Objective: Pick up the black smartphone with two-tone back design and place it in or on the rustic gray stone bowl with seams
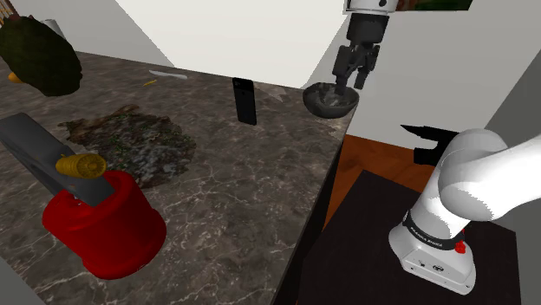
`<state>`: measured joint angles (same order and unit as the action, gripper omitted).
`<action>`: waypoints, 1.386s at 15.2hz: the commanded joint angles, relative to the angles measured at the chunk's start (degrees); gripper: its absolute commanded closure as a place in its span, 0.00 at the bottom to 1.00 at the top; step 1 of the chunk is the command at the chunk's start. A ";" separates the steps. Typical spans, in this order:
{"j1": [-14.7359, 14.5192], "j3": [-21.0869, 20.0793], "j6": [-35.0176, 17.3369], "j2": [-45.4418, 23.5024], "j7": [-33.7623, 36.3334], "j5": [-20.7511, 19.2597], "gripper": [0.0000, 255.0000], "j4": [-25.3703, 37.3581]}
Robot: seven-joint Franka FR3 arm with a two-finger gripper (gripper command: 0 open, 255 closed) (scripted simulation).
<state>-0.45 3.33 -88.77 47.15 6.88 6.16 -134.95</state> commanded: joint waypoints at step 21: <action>8.01 -21.44 -3.59 -44.71 59.33 -3.96 0.00 40.76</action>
<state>7.34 -17.79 -92.93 4.99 63.20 3.26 -96.97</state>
